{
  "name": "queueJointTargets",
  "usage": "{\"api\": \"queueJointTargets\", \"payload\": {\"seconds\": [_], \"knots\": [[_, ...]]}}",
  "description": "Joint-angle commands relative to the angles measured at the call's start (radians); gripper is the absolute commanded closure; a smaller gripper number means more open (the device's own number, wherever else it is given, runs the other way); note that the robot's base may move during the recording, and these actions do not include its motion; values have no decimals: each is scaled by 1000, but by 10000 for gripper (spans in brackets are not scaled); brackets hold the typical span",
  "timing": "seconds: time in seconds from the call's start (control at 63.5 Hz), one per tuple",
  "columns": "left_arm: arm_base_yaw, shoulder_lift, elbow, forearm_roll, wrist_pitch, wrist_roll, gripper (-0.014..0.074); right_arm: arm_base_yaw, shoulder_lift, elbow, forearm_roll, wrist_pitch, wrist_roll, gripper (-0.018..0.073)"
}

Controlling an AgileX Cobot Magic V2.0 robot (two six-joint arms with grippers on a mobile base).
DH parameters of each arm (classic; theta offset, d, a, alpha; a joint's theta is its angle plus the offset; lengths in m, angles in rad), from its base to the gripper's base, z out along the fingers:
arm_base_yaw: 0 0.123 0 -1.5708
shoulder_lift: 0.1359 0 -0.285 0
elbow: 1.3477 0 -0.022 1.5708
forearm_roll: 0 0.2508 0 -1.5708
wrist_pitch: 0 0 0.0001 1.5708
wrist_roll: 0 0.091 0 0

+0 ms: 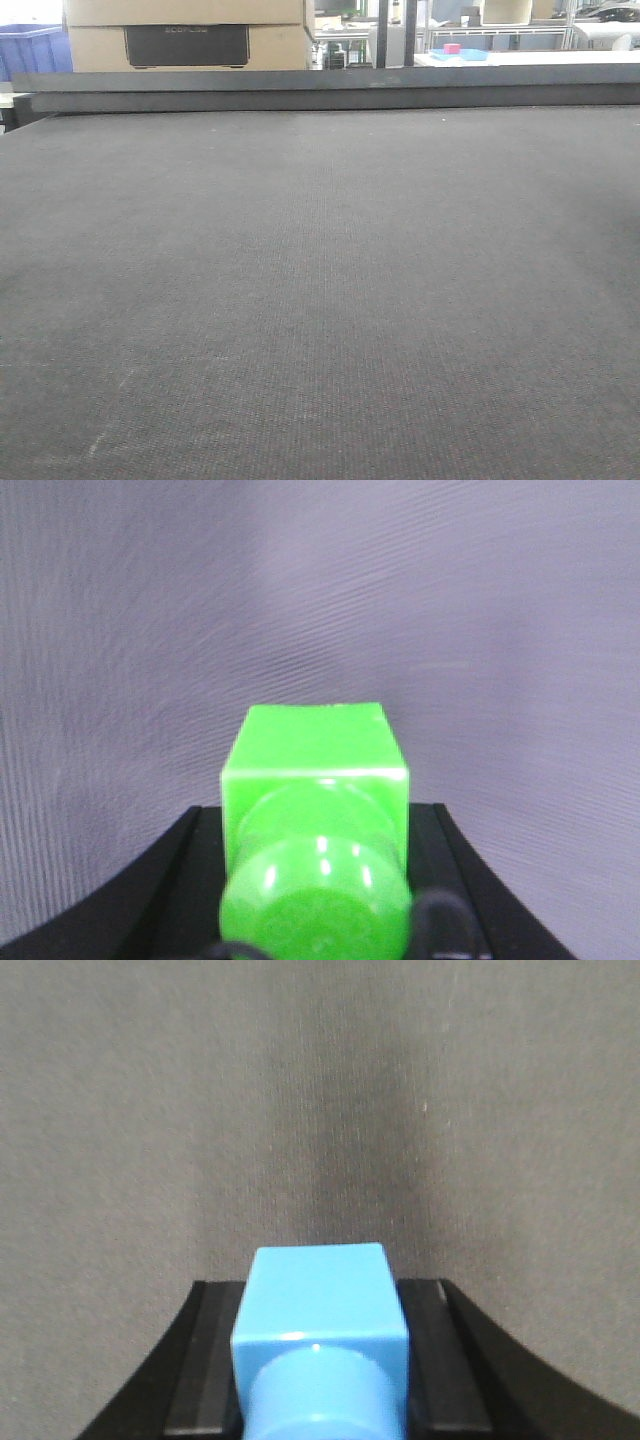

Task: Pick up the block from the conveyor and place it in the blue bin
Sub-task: 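Lift both held bricks up off the conveyor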

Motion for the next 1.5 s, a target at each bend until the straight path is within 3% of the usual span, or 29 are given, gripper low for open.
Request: {"api": "queueJointTargets", "payload": {"seconds": [0.0,0.142,0.283,0.394,0.598,0.756,0.913,1.149,1.322,1.48], "knots": [[-35,-71,-6,-8,-52,36,707,-1,-32,-4,-5,-34,-7,727],[-46,-172,-2,-88,-217,36,707,34,-64,15,-5,-109,-69,727],[-46,-277,28,-205,-459,36,707,97,-98,89,-5,-261,-115,727],[-46,-338,47,-264,-560,36,707,145,-135,185,-5,-392,-115,727],[-46,-453,49,-268,-472,36,707,155,-288,356,-5,-608,-115,727],[-46,-583,49,-247,-390,36,707,155,-435,401,-5,-670,-115,727],[-46,-682,49,-158,-402,36,707,155,-533,401,-5,-737,-115,727],[-46,-739,49,-172,-479,36,707,155,-601,401,-5,-949,-115,727],[-46,-768,68,-173,-487,36,707,155,-620,401,-5,-936,-115,727],[-46,-842,173,-170,-609,36,707,155,-638,405,-5,-848,-115,727]]}}
